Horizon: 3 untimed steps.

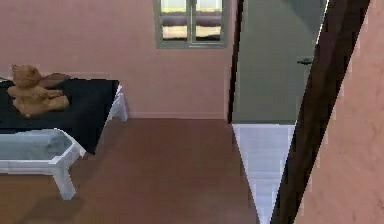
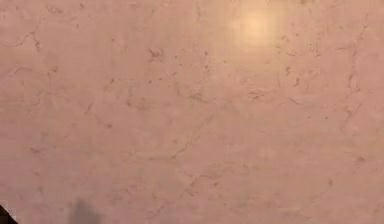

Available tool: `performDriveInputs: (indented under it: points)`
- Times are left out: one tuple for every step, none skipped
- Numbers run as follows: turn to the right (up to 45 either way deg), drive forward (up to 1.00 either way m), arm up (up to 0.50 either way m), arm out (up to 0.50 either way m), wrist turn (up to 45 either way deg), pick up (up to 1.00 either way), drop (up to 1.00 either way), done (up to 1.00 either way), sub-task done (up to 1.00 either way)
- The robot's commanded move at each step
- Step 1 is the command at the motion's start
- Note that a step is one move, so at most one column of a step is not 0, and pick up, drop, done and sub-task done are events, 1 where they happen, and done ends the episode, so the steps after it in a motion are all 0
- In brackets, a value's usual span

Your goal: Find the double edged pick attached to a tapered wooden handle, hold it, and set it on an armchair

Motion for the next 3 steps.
performDriveInputs:
  points:
    - [3.0, 0.00, 0.00, 0.00, 0.0, 0.00, 0.00, 0.00, 0.00]
    - [0.0, 1.00, 0.00, 0.00, 0.0, 0.00, 0.00, 0.00, 0.00]
    - [45.0, 0.00, 0.00, 0.00, 0.0, 0.00, 0.00, 0.00, 0.00]
